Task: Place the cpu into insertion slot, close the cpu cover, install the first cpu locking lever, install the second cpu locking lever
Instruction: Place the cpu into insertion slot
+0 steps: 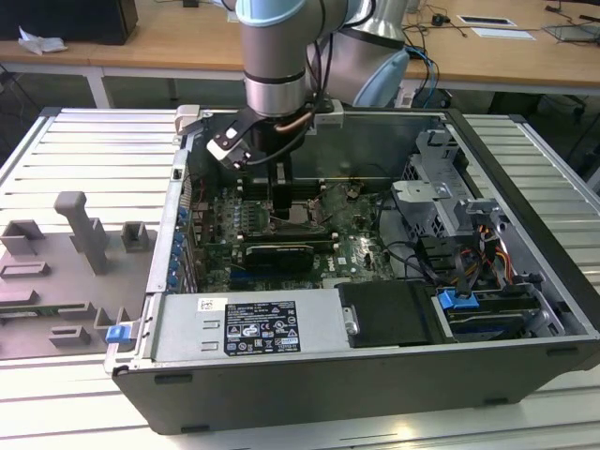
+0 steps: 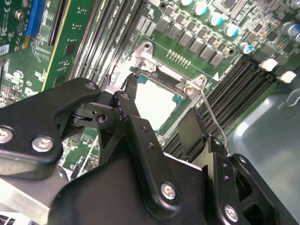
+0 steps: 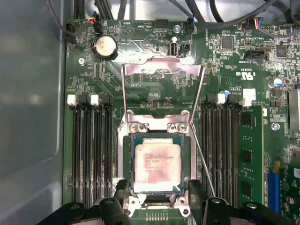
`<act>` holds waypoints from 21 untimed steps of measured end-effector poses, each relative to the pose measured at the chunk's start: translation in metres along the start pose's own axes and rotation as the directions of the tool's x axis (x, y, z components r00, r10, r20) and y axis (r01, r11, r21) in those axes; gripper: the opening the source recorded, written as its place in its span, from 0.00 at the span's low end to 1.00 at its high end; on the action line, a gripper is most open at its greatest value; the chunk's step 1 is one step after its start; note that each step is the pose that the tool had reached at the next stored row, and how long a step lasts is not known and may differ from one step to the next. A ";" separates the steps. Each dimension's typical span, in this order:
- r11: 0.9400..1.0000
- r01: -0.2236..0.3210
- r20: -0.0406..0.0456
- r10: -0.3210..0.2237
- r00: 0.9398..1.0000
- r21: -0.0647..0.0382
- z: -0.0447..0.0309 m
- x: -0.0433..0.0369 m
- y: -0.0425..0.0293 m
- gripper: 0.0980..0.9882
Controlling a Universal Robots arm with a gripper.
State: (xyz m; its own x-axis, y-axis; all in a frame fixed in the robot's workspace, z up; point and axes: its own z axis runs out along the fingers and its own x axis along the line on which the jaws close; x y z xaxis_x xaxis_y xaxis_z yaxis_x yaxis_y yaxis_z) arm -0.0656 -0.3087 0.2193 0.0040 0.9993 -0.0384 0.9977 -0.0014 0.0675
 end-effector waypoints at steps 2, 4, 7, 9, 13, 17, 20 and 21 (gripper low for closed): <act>1.000 0.000 0.000 0.000 1.000 0.000 -0.0004 0.0000 -0.0052 0.58; 1.000 0.000 0.000 0.000 1.000 0.000 -0.0007 0.0000 -0.0083 0.58; 1.000 0.000 0.000 0.000 1.000 0.000 -0.0007 0.0000 -0.0094 0.58; 1.000 0.000 0.000 0.000 1.000 0.000 -0.0014 -0.0001 -0.0105 0.58; 1.000 0.000 -0.001 0.000 1.000 0.000 -0.0032 -0.0001 -0.0145 0.58; 1.000 0.000 -0.002 0.000 1.000 0.000 -0.0037 -0.0001 -0.0170 0.58; 1.000 0.000 -0.002 0.000 1.000 0.000 -0.0037 -0.0001 -0.0176 0.58; 1.000 0.000 -0.002 0.000 1.000 0.000 -0.0038 -0.0001 -0.0176 0.58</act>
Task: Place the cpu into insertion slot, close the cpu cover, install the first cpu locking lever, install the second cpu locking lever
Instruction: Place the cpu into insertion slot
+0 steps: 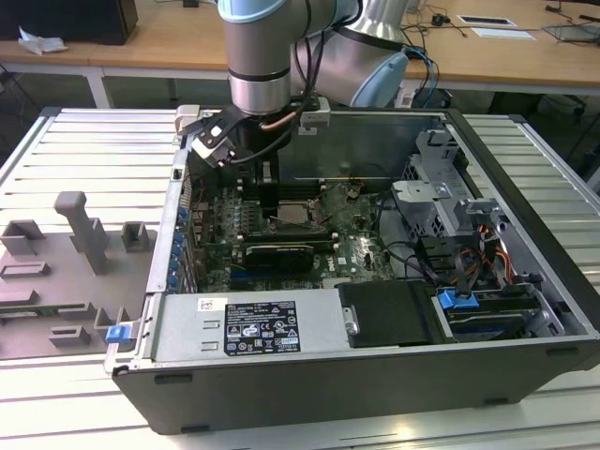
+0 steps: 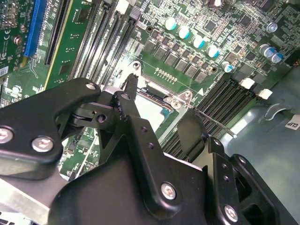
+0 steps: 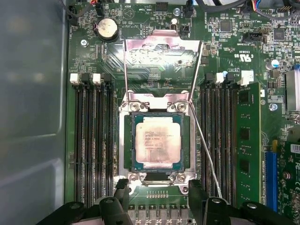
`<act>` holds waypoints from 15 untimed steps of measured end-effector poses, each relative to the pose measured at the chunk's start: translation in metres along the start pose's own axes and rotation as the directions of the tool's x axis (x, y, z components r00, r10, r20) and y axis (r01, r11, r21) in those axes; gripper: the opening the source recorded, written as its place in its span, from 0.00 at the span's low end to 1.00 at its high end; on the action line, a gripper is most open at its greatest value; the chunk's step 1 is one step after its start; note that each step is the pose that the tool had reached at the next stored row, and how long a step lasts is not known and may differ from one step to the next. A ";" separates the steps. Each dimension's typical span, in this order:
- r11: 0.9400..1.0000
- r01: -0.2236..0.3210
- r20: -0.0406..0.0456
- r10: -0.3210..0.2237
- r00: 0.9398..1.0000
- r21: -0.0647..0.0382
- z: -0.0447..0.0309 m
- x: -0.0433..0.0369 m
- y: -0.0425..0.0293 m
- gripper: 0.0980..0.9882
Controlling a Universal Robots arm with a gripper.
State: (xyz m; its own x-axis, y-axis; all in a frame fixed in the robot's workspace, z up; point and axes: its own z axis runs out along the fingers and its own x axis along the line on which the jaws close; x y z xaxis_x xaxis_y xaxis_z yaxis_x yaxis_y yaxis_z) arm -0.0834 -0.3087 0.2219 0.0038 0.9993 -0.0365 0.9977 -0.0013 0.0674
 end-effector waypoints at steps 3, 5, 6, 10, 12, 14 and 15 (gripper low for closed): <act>1.000 0.000 -0.003 0.000 1.000 0.000 0.0001 0.0000 0.0026 0.58; 1.000 0.000 -0.006 0.000 1.000 0.001 0.0004 0.0000 0.0068 0.58; 1.000 -0.001 -0.006 0.001 1.000 0.001 0.0005 0.0000 0.0086 0.58; 1.000 0.000 -0.006 0.000 1.000 0.004 0.0012 0.0001 0.0181 0.58; 1.000 0.000 -0.006 0.000 1.000 0.005 0.0014 0.0001 0.0210 0.58; 1.000 0.000 -0.006 0.000 1.000 0.006 0.0016 0.0001 0.0247 0.58; 1.000 0.000 -0.006 0.000 1.000 0.007 0.0018 0.0001 0.0275 0.56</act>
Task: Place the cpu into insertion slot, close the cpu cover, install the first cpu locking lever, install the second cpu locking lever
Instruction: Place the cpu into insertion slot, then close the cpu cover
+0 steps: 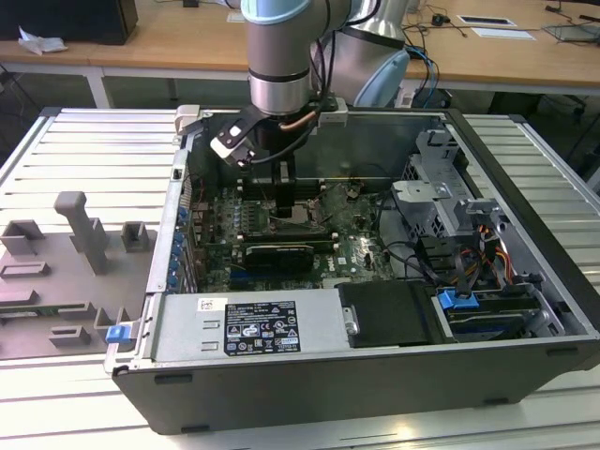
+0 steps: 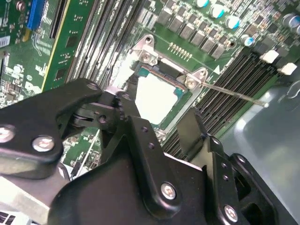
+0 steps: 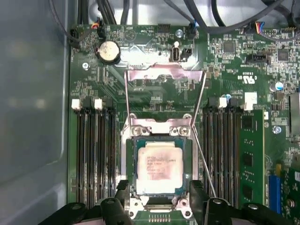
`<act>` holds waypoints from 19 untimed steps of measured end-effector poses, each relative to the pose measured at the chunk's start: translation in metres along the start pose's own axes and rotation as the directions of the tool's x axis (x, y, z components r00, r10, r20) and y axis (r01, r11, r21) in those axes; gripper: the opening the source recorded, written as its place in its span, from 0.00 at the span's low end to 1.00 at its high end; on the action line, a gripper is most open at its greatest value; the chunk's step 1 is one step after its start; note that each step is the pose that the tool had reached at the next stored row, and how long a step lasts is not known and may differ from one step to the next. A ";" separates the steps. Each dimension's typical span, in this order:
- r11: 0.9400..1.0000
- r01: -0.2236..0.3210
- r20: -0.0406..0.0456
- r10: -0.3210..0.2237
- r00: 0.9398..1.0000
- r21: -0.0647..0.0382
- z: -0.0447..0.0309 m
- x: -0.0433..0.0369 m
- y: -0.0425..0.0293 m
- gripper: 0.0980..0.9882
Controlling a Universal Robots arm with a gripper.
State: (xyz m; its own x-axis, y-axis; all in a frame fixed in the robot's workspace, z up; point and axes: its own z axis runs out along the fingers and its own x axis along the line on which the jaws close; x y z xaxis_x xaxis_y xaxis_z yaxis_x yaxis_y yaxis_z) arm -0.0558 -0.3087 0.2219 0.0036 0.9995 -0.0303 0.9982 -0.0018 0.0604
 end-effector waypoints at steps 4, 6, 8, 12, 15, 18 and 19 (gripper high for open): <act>1.000 0.001 0.003 -0.001 1.000 0.007 0.0006 -0.0005 0.0098 0.22; 1.000 0.003 0.005 -0.003 1.000 0.009 0.0007 -0.0009 0.0118 0.08; 1.000 0.004 0.006 -0.004 1.000 0.010 0.0007 -0.0012 0.0126 0.01; 1.000 0.007 0.005 -0.007 1.000 0.011 0.0010 -0.0012 0.0145 0.01; 1.000 0.007 0.006 -0.007 1.000 0.013 0.0010 -0.0012 0.0169 0.01; 1.000 0.008 0.006 -0.008 1.000 0.013 0.0011 -0.0012 0.0187 0.01; 1.000 0.008 0.006 -0.008 1.000 0.014 0.0007 -0.0012 0.0188 0.01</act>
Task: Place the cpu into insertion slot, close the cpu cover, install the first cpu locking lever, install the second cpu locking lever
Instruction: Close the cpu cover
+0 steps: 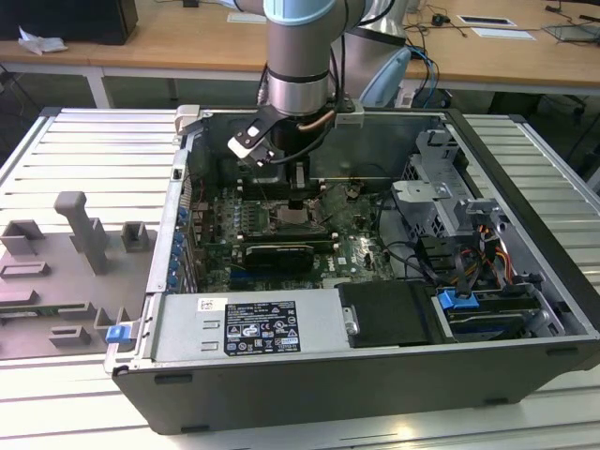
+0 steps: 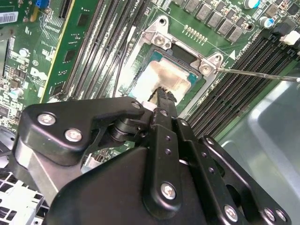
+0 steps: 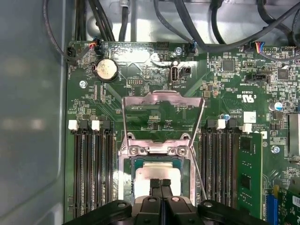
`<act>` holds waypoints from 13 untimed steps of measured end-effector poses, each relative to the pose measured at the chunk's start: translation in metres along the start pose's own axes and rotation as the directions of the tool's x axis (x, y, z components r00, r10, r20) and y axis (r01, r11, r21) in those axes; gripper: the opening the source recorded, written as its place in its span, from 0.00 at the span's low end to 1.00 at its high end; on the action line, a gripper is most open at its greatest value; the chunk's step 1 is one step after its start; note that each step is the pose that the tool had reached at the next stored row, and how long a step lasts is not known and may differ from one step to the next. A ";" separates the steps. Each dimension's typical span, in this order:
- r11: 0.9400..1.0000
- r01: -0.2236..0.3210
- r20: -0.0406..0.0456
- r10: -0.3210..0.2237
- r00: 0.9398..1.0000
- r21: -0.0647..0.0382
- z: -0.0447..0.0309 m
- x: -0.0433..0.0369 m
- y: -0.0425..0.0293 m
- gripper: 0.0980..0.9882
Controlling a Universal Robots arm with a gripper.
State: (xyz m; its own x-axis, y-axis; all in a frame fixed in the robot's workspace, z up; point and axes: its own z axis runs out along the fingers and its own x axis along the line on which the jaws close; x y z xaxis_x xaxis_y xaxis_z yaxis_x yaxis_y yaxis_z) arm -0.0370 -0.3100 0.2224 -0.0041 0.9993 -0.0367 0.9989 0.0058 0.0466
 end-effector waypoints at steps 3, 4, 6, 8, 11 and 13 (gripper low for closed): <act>1.000 0.000 0.000 0.000 1.000 0.000 -0.0056 -0.0002 0.0003 0.01; 1.000 0.000 0.000 0.000 1.000 0.000 -0.0082 -0.0003 0.0004 0.01; 1.000 0.000 0.000 0.000 1.000 0.000 -0.0154 -0.0006 0.0008 0.01; 1.000 0.000 0.000 0.000 1.000 0.000 -0.0215 -0.0008 0.0010 0.01; 1.000 0.000 0.001 0.000 1.000 0.000 -0.0372 -0.0014 0.0018 0.01; 1.000 0.000 0.000 0.000 1.000 0.000 -0.0377 -0.0014 0.0030 0.01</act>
State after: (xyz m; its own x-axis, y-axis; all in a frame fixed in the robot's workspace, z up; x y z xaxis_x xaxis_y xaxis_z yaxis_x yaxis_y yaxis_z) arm -0.0357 -0.3100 0.2602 -0.0044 0.9993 -0.0370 0.9989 0.0062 0.0469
